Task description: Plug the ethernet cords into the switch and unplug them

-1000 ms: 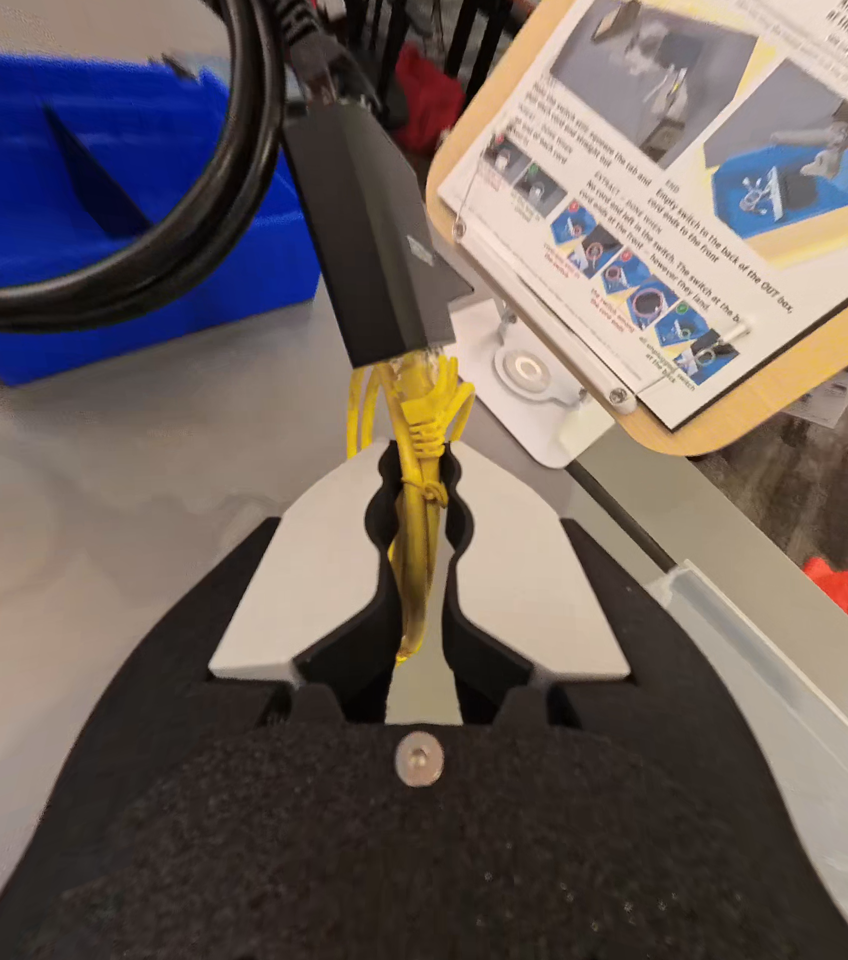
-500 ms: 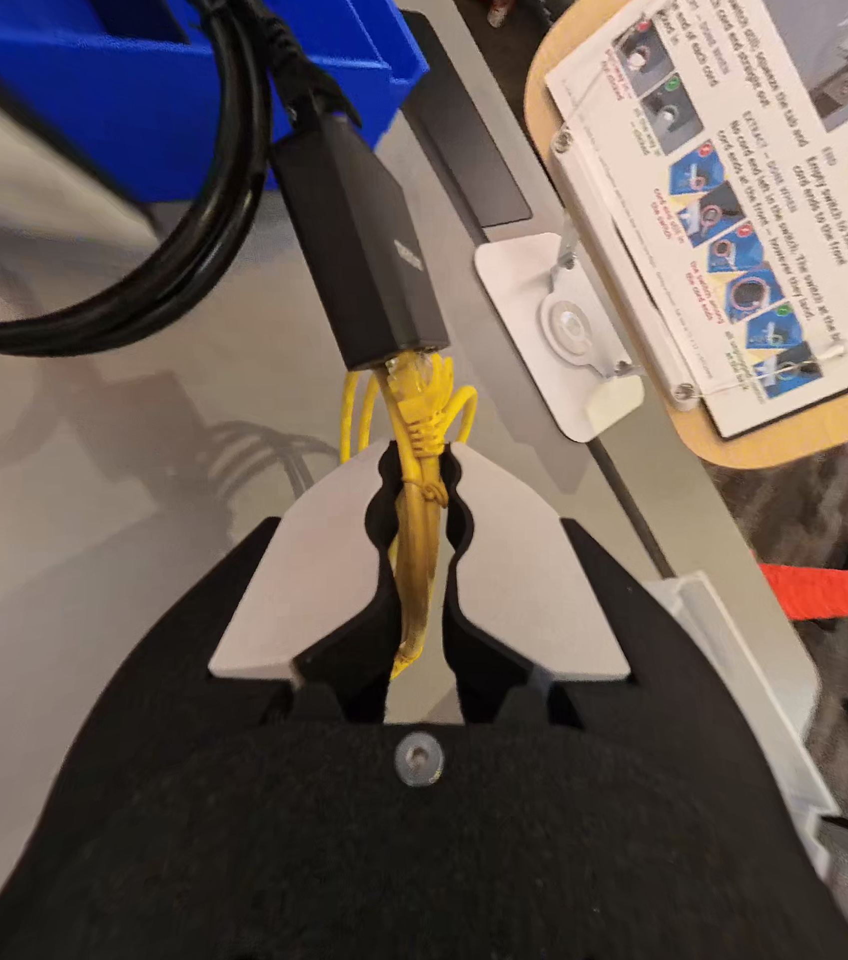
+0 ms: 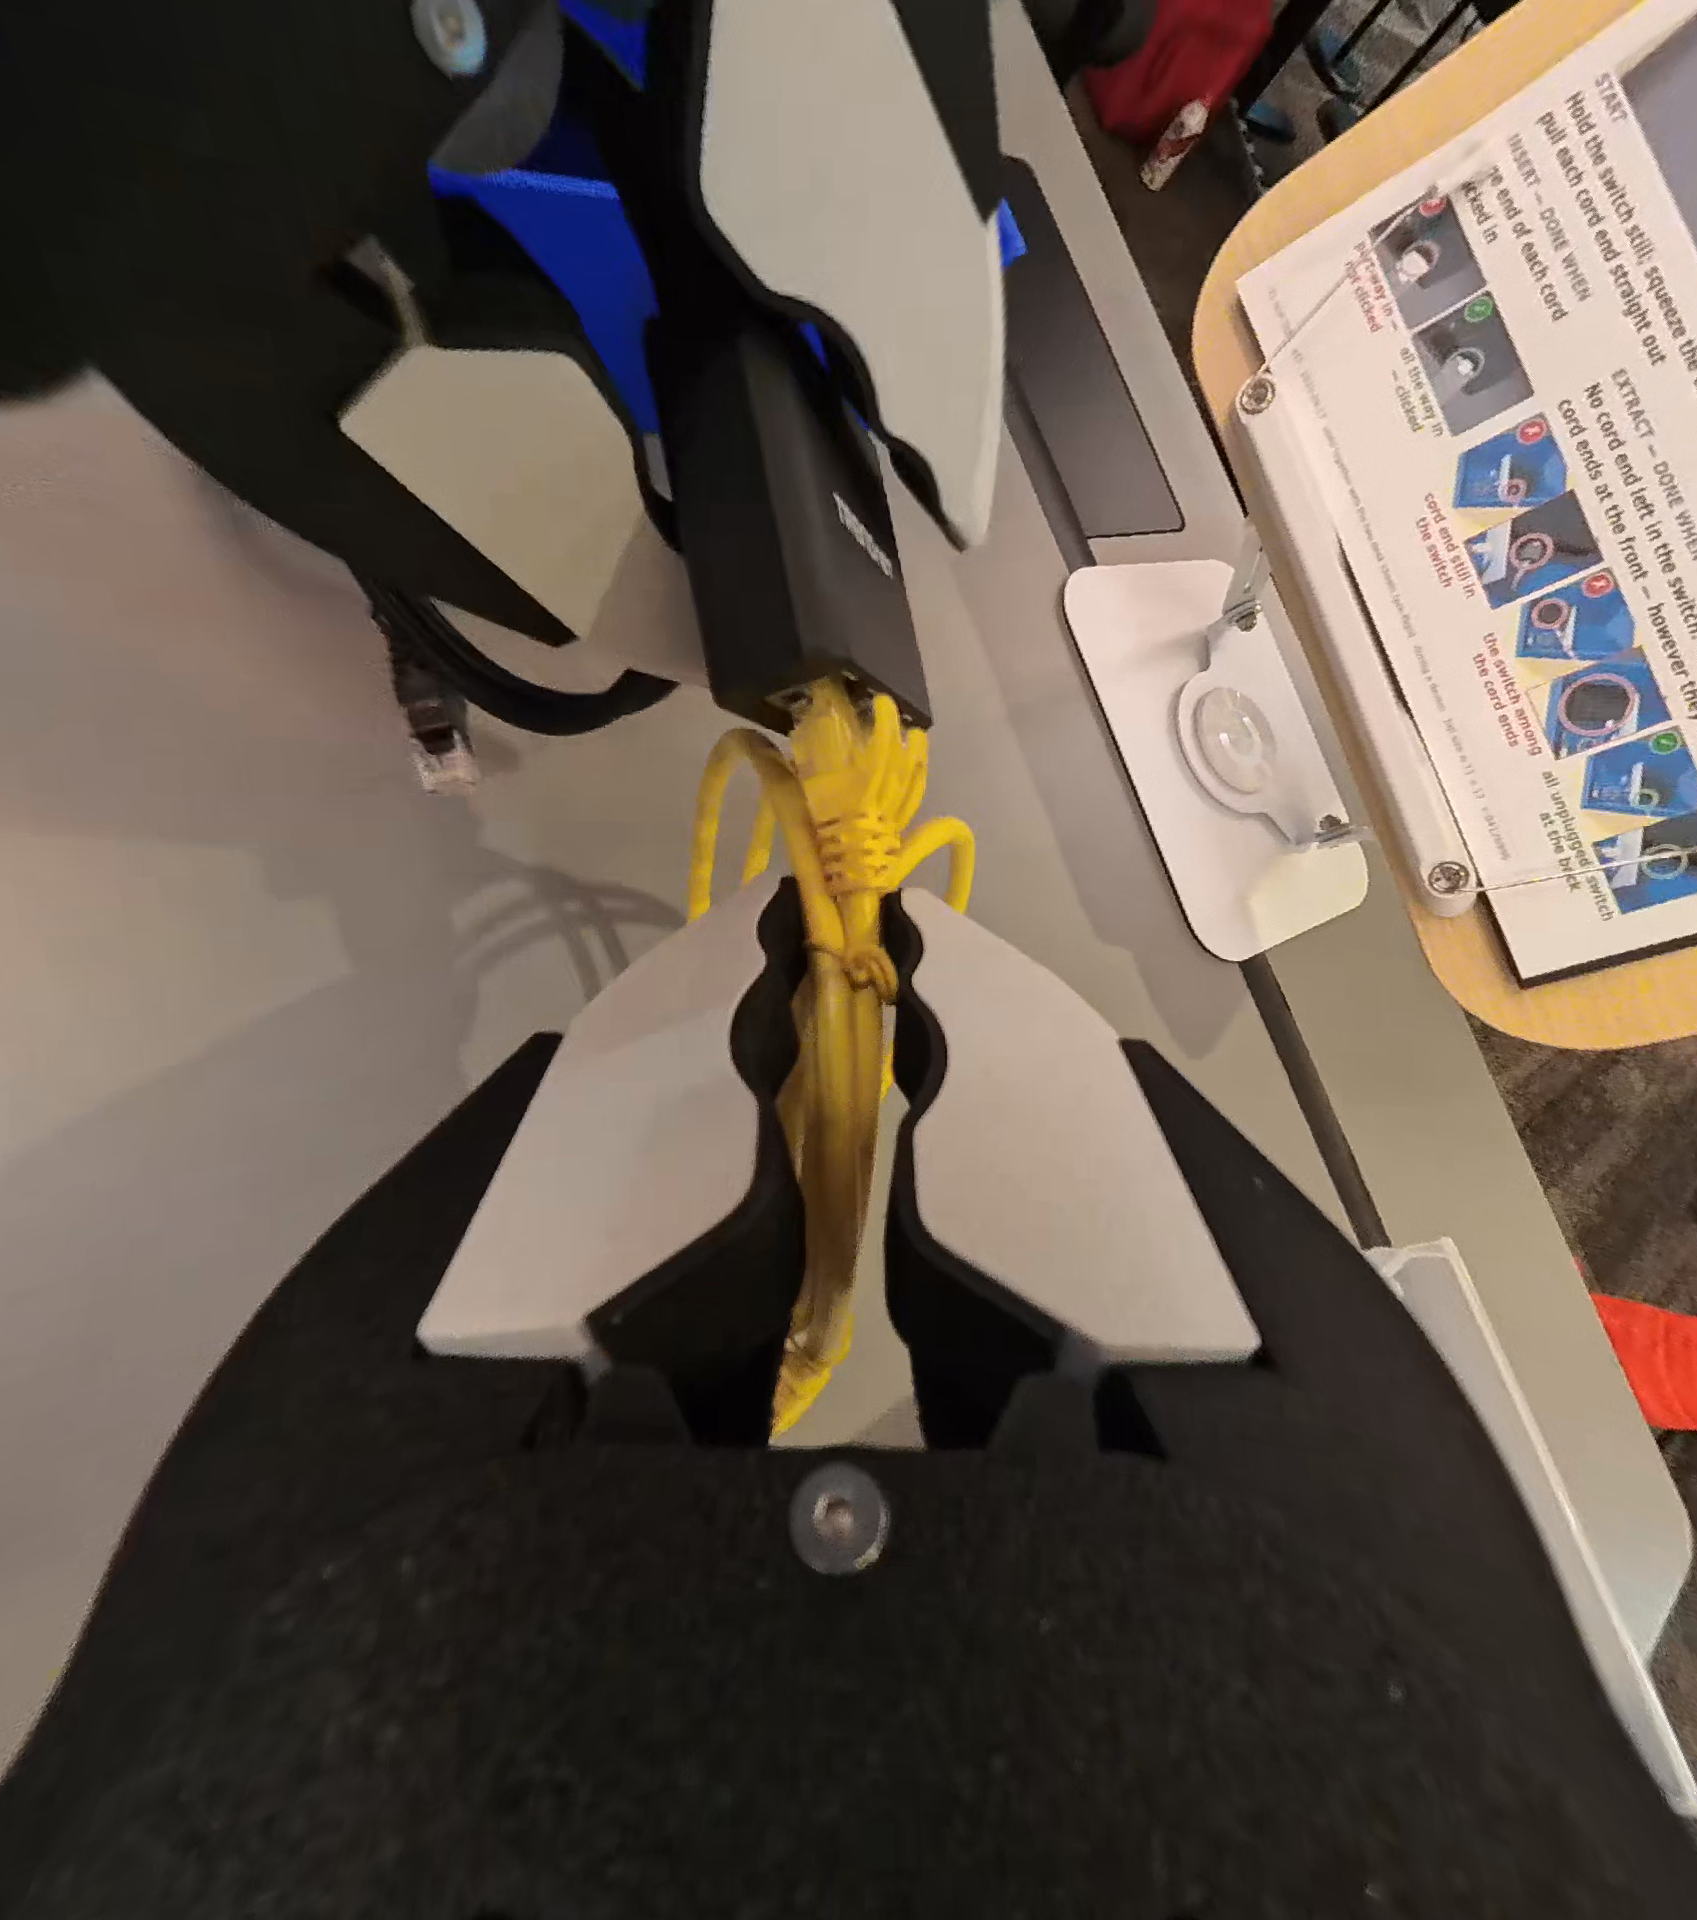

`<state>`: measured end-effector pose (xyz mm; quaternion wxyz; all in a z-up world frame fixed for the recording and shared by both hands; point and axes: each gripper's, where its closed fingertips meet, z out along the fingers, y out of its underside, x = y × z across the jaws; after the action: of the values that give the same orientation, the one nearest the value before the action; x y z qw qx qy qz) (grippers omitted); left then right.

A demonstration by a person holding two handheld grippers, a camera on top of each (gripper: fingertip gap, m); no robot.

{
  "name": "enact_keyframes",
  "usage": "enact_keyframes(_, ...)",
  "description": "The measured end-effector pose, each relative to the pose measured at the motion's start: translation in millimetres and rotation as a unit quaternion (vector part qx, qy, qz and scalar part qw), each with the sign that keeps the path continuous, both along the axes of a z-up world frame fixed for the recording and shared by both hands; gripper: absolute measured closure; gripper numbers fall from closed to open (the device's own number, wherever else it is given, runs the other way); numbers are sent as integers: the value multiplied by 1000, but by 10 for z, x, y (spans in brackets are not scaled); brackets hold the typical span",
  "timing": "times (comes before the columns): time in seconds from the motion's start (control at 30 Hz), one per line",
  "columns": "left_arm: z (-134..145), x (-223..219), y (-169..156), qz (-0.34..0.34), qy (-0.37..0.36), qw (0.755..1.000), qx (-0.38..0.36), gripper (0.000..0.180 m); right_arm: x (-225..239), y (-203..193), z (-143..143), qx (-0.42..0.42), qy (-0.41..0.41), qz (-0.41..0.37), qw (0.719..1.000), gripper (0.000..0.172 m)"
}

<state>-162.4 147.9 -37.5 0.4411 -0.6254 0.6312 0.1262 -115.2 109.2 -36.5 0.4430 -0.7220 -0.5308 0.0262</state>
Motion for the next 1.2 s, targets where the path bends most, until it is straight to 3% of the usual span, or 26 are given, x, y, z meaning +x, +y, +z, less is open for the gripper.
enact_keyframes(0.4,-106,-71,7,3,29,996,83,151,10,-34,-59,12,-33,13,999,157)
enact_keyframes(0.6,225,-121,-177,2,-95,988,126,152,35,-338,528,-21,174,116,978,149)
enact_keyframes(0.8,320,-277,-510,-35,-193,976,96,153,638,-616,1262,21,333,188,924,146)
enact_keyframes(0.9,312,-244,-704,-64,-218,970,88,153,713,-592,1176,12,326,186,927,146)
enact_keyframes(1.07,387,-53,-1024,-133,-281,949,56,153,101,-738,779,8,257,274,927,144)
enact_keyframes(1.2,425,57,-1201,-175,-317,932,21,153,-250,-1038,687,-16,267,379,886,144)
